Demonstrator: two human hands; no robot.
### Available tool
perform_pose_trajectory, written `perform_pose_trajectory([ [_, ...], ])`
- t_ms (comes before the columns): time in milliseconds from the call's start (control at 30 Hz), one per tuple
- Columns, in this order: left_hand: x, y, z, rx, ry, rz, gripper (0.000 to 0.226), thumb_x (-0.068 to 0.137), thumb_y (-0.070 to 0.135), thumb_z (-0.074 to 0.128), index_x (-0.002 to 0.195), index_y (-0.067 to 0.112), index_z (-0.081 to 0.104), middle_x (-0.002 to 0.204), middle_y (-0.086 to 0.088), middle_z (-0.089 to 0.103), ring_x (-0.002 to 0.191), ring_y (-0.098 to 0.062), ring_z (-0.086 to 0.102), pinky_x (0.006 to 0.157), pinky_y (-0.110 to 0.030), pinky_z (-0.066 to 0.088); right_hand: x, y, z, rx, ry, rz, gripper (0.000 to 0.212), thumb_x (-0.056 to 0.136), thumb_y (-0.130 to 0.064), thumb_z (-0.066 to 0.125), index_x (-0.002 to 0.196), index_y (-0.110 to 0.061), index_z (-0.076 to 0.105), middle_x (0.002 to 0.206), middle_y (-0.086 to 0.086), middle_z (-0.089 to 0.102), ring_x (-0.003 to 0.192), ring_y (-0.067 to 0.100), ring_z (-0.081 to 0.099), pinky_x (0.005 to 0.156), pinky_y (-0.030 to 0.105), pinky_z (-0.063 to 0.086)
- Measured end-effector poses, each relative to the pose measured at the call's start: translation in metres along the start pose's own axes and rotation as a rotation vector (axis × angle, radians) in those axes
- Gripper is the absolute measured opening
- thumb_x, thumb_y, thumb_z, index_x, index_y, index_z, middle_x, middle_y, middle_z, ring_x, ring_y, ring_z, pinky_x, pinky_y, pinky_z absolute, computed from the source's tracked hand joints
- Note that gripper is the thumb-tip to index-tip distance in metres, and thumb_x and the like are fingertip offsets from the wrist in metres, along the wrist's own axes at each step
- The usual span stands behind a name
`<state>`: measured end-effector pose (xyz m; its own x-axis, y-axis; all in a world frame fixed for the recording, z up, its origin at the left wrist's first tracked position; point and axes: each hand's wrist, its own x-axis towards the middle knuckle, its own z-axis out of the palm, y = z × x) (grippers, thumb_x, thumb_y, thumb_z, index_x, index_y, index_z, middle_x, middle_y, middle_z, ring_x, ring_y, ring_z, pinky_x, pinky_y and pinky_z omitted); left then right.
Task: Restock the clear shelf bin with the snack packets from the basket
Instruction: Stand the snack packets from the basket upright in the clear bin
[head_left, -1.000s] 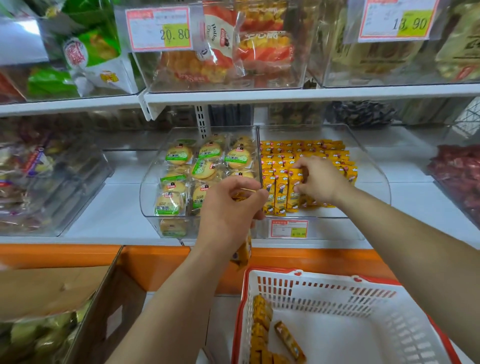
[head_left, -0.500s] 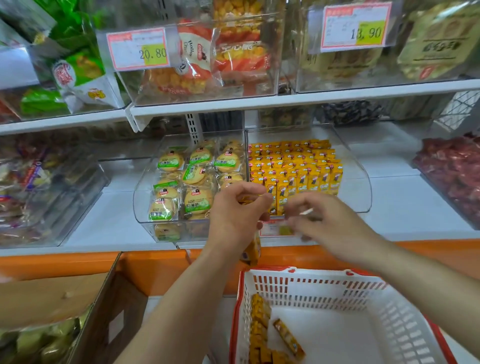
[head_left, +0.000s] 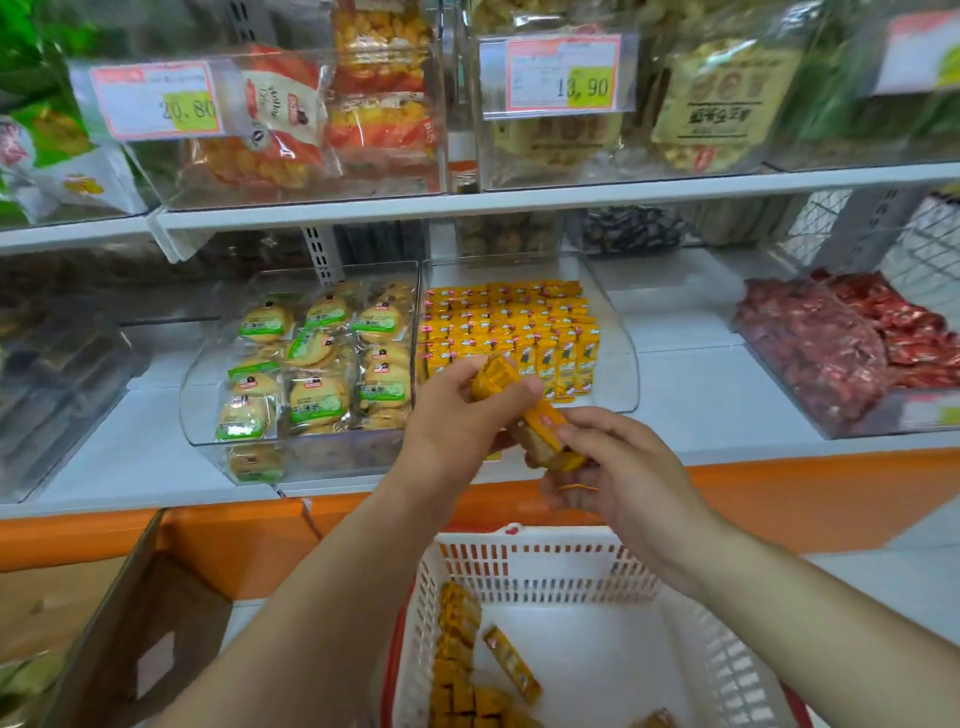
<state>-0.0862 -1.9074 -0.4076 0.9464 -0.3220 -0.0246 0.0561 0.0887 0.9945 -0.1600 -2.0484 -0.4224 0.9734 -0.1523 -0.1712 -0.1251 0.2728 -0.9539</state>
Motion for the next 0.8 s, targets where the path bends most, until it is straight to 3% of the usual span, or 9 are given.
perform_pose_trajectory([
  [133, -0.002, 0.001, -0.002, -0.015, -0.066, -0.037, 0.028, 0.082, 0.028, 0.078, 0.104, 0.013, 0.069, 0.087, -0.006, 0.073, 0.082, -0.020, 0.073, 0.077, -0.034, 0.062, 0.003, -0.004, -0.009, -0.018, 0.003, -0.016, 0.022, 0.102, -0.026, 0.050, 0.106, -0.011, 0.066, 0.075, 0.013, 0.069, 0.057, 0.023, 0.056, 0.053, 0.031, 0.045],
  [200, -0.003, 0.002, -0.004, -0.022, -0.074, -0.036, 0.040, 0.073, 0.035, 0.078, 0.107, 0.015, 0.070, 0.085, -0.001, 0.075, 0.081, -0.016, 0.073, 0.073, -0.029, 0.060, 0.004, -0.006, -0.010, -0.021, 0.025, -0.008, 0.031, 0.104, -0.029, 0.046, 0.101, -0.007, 0.067, 0.069, 0.014, 0.065, 0.055, 0.022, 0.052, 0.051, 0.031, 0.042],
  [333, -0.006, 0.004, -0.008, -0.030, -0.098, -0.036, 0.041, 0.075, 0.036, 0.074, 0.111, 0.015, 0.069, 0.088, -0.003, 0.077, 0.084, -0.019, 0.076, 0.073, -0.028, 0.059, 0.007, -0.009, -0.008, -0.018, 0.050, 0.018, 0.036, 0.105, -0.032, 0.044, 0.097, -0.006, 0.068, 0.064, 0.015, 0.062, 0.051, 0.022, 0.050, 0.050, 0.032, 0.042],
  [500, -0.008, 0.004, -0.013, 0.022, -0.063, -0.039, 0.037, 0.081, 0.037, 0.073, 0.111, 0.016, 0.067, 0.089, -0.007, 0.079, 0.081, -0.022, 0.076, 0.063, -0.023, 0.057, 0.011, -0.008, -0.011, -0.053, 0.036, -0.114, 0.005, 0.094, -0.024, 0.066, 0.091, -0.023, 0.070, 0.085, 0.009, 0.070, 0.073, 0.023, 0.070, 0.061, 0.031, 0.054],
  [567, -0.007, 0.003, -0.014, -0.001, -0.024, -0.061, 0.043, 0.079, 0.032, 0.077, 0.118, 0.017, 0.066, 0.084, -0.008, 0.078, 0.077, -0.021, 0.076, 0.063, -0.025, 0.058, 0.013, -0.006, -0.012, -0.098, 0.020, -0.187, 0.011, 0.079, -0.022, 0.078, 0.086, -0.027, 0.070, 0.097, 0.007, 0.071, 0.084, 0.023, 0.072, 0.069, 0.034, 0.057],
  [667, -0.006, -0.001, -0.014, -0.017, 0.020, -0.075, 0.039, 0.086, 0.019, 0.078, 0.122, 0.016, 0.064, 0.094, -0.015, 0.075, 0.078, -0.021, 0.076, 0.070, -0.028, 0.062, 0.013, -0.004, -0.013, -0.181, 0.033, -0.275, 0.026, 0.067, -0.017, 0.080, 0.086, -0.031, 0.069, 0.106, 0.000, 0.071, 0.088, 0.020, 0.071, 0.079, 0.036, 0.058],
  [800, -0.004, -0.004, -0.014, -0.037, 0.054, -0.042, 0.046, 0.080, 0.019, 0.082, 0.122, 0.014, 0.063, 0.103, -0.023, 0.073, 0.085, -0.026, 0.077, 0.078, -0.035, 0.063, 0.013, -0.004, -0.013, -0.330, 0.002, -0.307, 0.032, 0.071, -0.010, 0.084, 0.089, -0.032, 0.068, 0.099, -0.011, 0.072, 0.085, 0.010, 0.068, 0.069, 0.021, 0.052],
])
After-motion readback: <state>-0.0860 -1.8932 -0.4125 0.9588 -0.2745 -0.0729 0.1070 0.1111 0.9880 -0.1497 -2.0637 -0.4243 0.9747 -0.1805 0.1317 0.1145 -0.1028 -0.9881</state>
